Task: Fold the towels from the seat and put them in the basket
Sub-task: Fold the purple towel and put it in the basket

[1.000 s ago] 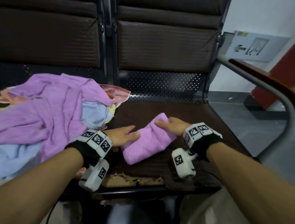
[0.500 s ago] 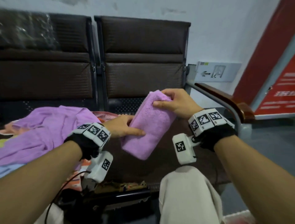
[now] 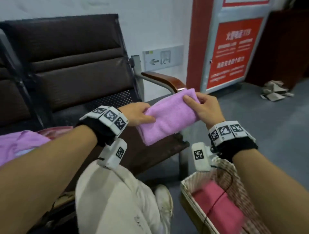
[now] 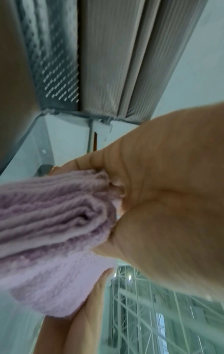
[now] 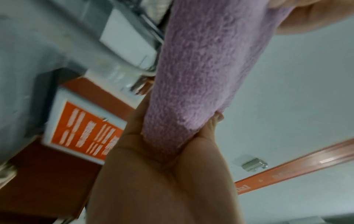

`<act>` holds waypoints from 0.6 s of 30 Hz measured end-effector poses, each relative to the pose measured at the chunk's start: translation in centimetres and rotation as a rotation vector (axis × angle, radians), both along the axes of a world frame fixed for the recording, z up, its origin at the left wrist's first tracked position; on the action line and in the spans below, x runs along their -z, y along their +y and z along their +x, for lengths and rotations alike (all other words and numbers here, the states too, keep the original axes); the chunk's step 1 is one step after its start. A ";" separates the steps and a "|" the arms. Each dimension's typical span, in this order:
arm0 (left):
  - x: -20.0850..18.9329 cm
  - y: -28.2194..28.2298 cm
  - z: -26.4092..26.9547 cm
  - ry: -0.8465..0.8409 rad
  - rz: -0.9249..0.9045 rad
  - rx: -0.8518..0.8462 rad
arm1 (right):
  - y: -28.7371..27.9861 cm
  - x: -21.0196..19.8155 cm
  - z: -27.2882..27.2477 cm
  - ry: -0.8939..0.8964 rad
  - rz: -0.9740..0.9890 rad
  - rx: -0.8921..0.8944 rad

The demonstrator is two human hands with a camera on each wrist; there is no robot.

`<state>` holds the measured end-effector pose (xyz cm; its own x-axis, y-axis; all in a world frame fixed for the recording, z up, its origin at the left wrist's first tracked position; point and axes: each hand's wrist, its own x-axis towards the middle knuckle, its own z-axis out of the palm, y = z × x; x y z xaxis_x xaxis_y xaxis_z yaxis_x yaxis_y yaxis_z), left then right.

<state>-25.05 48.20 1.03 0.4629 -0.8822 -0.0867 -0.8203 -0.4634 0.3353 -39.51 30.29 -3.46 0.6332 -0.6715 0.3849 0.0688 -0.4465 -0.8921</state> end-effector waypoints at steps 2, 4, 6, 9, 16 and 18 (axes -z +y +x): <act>2.2 -3.4 -2.5 0.004 0.077 0.082 | -2.3 2.7 -3.8 0.055 0.023 0.058; 5.1 -6.8 -5.1 0.030 0.148 0.158 | -4.2 5.7 -7.7 0.120 0.058 0.106; 8.7 -9.7 -8.0 0.075 0.199 0.232 | -5.5 8.7 -11.5 0.176 0.109 0.156; 14.6 -12.9 -12.7 0.153 0.254 0.312 | -6.7 13.3 -17.0 0.326 0.159 0.236; 26.4 -13.7 -22.1 0.388 0.468 0.531 | -7.0 20.6 -25.5 0.852 0.200 0.121; 28.7 -13.2 -24.1 0.432 0.579 0.560 | -6.9 22.2 -26.6 1.071 0.143 0.057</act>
